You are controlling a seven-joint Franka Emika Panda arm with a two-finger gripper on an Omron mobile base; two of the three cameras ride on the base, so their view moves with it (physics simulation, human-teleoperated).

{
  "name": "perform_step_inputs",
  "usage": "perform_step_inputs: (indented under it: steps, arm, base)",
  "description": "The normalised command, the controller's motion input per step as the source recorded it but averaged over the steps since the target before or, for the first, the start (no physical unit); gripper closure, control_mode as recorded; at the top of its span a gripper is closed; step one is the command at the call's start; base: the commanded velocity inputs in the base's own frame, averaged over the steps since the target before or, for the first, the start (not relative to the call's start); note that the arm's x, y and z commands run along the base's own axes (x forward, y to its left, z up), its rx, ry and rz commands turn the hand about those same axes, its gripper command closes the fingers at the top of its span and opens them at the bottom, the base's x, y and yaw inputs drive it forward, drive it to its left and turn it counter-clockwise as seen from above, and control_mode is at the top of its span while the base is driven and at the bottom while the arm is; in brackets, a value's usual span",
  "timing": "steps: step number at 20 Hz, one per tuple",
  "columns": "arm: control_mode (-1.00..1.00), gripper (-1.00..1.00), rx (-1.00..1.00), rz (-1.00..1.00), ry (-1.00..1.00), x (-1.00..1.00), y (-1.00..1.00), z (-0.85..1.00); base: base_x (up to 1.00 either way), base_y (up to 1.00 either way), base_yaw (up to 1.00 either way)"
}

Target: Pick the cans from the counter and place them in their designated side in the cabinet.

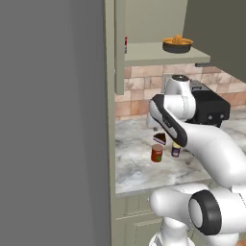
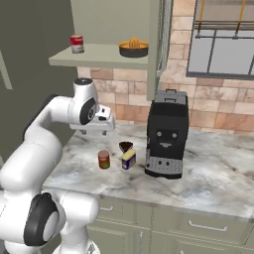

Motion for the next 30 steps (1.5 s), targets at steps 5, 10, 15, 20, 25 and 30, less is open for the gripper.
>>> perform_step_inputs:
  steps: [5, 10, 15, 20, 25, 30]
  arm:
    - [-1.0, -1.0, 0.0, 0.02, 0.0, 0.09, -0.03, -0.16]
    - [-1.0, -1.0, 0.0, 0.01, 0.0, 0.11, -0.03, -0.17]
    - [-1.0, -1.0, 0.0, 0.01, 0.0, 0.07, -0.03, -0.18]
    - [-1.0, -1.0, 0.0, 0.01, 0.0, 0.04, 0.0, -0.2]
    - [-1.0, -1.0, 0.0, 0.01, 0.0, 0.0, 0.0, -0.18]
    - [-1.0, -1.0, 0.0, 0.0, 0.0, 0.0, 0.0, -0.17]
  base:
    - [0.0, 0.0, 0.0]
    - [0.0, 0.0, 0.0]
    - [0.0, 0.0, 0.0]
    - [0.0, 0.0, 0.0]
    - [0.0, 0.0, 0.0]
    - [0.0, 0.0, 0.0]
